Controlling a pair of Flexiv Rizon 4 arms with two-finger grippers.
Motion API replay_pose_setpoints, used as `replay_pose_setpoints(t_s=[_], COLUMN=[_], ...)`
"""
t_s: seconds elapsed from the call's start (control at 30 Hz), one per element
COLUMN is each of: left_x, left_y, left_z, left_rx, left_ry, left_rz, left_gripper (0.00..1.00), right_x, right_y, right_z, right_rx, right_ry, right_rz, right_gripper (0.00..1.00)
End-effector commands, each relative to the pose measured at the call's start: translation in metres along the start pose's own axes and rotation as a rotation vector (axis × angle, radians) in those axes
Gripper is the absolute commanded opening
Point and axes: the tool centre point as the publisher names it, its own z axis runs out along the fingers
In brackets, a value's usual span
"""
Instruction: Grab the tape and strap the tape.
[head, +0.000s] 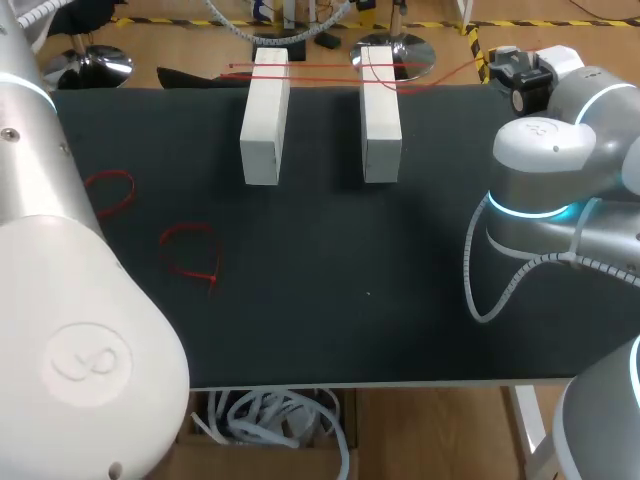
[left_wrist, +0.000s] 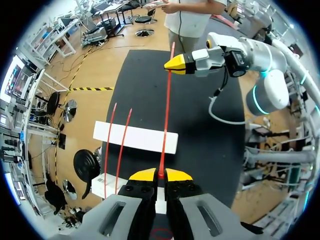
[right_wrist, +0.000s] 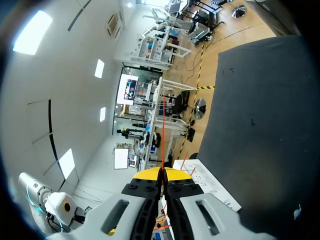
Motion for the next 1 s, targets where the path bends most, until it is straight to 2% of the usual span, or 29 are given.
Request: replay_pose_setpoints(t_s=[0.03, 0.53, 0.67, 0.77, 1.0], left_x=[-0.001, -0.001, -0.001, -0.001, -0.001], left_y=[-0.002, -0.003, -0.003, -0.003, -0.003], left_z=[0.000, 0.000, 0.000, 0.000, 0.000], left_rx=[-0.010, -0.004, -0.004, -0.004, -0.004], left_ry=[0.005, 0.002, 0.002, 0.002, 0.002], left_rz=[-0.006, 0.000, 0.000, 0.000, 0.000], left_gripper=[0.00, 0.00, 0.00, 0.00, 0.00], right_x=[0.001, 0.003, 0.005, 0.007, 0.011], right_y=[0.001, 0.004, 0.010, 0.014, 0.019], right_z=[-0.001, 0.000, 0.002, 0.003, 0.006], right_rx=[0.002, -0.004, -0.028, -0.048, -0.037], right_ry=[-0.005, -0.008, -0.031, -0.041, -0.075], right_rz=[-0.001, -0.016, -0.110, -0.224, -0.460], right_gripper=[0.00, 0.00, 0.00, 0.00, 0.00])
